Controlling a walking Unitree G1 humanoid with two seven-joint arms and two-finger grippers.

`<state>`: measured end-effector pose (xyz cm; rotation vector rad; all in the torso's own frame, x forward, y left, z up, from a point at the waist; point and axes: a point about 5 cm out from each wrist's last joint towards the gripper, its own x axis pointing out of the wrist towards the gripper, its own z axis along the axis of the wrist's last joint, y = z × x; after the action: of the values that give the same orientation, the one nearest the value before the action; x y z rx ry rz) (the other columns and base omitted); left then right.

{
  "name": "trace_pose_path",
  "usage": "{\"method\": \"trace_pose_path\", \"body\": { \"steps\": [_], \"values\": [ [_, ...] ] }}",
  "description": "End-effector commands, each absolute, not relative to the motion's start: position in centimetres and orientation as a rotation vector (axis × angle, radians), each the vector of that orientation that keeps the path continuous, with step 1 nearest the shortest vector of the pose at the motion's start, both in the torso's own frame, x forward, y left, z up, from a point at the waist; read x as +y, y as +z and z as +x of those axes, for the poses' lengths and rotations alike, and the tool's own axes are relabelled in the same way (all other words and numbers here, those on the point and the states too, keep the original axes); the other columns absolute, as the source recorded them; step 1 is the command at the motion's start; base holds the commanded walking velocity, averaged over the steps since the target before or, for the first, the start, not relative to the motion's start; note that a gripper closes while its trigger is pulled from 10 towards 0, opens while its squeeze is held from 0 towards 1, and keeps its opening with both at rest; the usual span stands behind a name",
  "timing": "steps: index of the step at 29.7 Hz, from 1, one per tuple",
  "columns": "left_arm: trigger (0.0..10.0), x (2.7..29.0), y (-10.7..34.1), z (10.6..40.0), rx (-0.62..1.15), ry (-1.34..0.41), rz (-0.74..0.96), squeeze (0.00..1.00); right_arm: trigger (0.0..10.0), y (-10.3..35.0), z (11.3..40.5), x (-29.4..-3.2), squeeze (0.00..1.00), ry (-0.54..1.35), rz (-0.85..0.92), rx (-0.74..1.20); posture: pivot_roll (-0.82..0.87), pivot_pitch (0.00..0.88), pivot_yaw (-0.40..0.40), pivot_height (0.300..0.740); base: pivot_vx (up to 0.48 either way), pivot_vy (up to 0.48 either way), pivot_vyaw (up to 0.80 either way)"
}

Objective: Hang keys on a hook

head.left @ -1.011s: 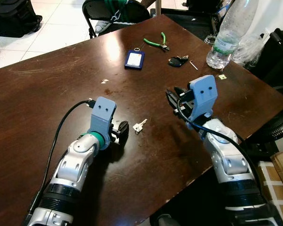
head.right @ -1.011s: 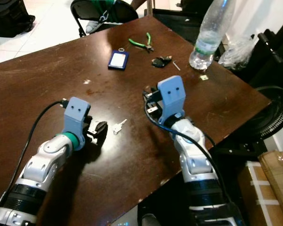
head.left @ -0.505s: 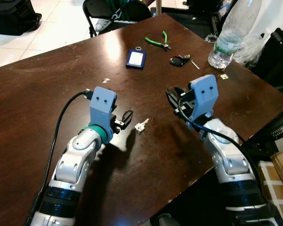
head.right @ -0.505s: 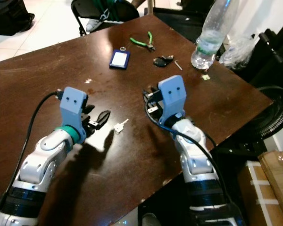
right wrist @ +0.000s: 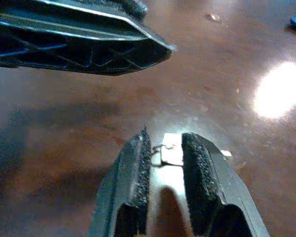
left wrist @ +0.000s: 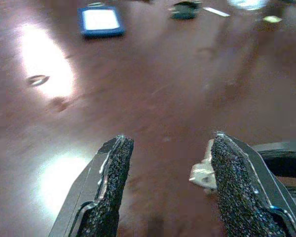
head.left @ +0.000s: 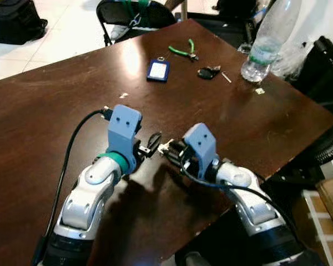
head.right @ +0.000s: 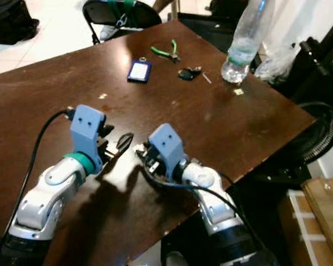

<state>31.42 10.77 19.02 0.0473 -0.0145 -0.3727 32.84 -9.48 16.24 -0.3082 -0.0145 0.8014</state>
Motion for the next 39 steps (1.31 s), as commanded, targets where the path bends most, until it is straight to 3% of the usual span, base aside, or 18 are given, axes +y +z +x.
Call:
{"method": "trace_pose_path", "body": {
  "steps": [1,5,6,8,9,21,22,39],
  "values": [
    [10.0,10.9,18.3,31.4,0.019,-0.354,0.047,0.00,10.0,15.6,32.9,-9.3,0.00,0.798,-0.313,-0.002,-0.08,0.157,0.050,0.740,0.000,0.000,0.00],
    [10.0,11.6,18.1,31.5,0.039,-0.304,0.052,0.00,10.0,15.3,34.0,-8.5,0.00,0.748,-0.289,0.012,-0.07,0.163,0.046,0.740,0.000,0.000,0.00],
    [10.0,11.8,18.1,31.5,0.046,-0.294,0.053,0.00,10.0,15.0,34.1,-8.5,0.62,0.739,-0.287,0.026,-0.07,0.167,0.048,0.740,0.000,0.000,0.00],
    [10.0,11.8,18.1,31.5,0.046,-0.294,0.053,0.00,10.0,15.0,34.1,-8.5,0.62,0.739,-0.287,0.026,-0.07,0.167,0.048,0.740,0.000,0.000,0.00],
    [10.0,11.9,18.1,31.5,0.051,-0.288,0.053,0.00,10.0,14.7,34.1,-8.5,1.00,0.739,-0.284,0.041,-0.07,0.170,0.053,0.740,0.000,0.000,0.00],
    [10.0,11.8,18.3,31.5,0.061,-0.281,0.053,0.00,10.0,14.6,35.3,-8.7,1.00,0.704,-0.286,0.063,-0.06,0.182,0.069,0.740,0.000,0.000,0.00],
    [10.0,11.9,18.3,31.5,0.063,-0.273,0.057,0.00,10.0,14.8,35.9,-8.3,0.00,0.699,-0.267,0.059,-0.05,0.188,0.071,0.740,0.000,0.000,0.00],
    [10.0,12.1,18.3,31.5,0.076,-0.258,0.059,0.00,10.0,14.9,36.9,-7.7,0.00,0.692,-0.234,0.071,-0.04,0.191,0.073,0.740,0.000,0.000,0.00]
  ]
}}
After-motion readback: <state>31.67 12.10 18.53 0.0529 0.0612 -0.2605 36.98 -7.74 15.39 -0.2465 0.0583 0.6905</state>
